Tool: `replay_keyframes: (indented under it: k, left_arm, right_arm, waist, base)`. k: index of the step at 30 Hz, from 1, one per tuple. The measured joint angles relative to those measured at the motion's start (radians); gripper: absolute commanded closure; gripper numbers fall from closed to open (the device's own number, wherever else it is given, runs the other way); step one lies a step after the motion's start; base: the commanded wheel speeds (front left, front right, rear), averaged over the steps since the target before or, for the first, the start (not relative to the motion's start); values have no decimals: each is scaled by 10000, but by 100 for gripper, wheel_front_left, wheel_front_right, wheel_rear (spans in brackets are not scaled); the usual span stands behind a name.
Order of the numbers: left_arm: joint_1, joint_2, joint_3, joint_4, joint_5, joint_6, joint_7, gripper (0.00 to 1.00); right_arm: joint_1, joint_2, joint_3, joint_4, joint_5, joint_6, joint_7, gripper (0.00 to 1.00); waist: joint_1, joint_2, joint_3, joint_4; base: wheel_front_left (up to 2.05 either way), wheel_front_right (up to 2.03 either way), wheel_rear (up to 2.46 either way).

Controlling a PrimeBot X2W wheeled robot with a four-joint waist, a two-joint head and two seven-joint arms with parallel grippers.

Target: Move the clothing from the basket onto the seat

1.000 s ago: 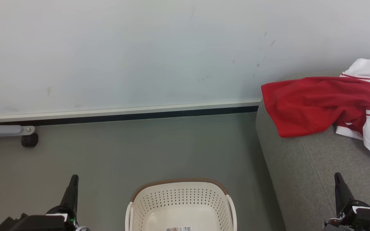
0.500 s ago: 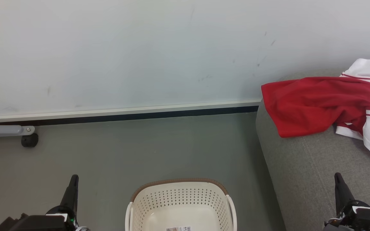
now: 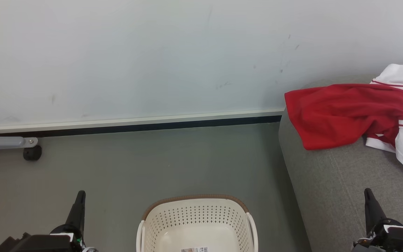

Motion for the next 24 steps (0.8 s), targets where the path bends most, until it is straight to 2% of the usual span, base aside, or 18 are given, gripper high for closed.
replay_keyframes:
  k: [24]
  left_arm:
    - [0, 0, 0, 0, 0, 0, 0, 100]
  right_arm:
    - [0, 0, 0, -2, 2, 0, 0, 100]
  waist:
    - [0, 0, 1, 0]
  base:
    - [0, 0, 0]
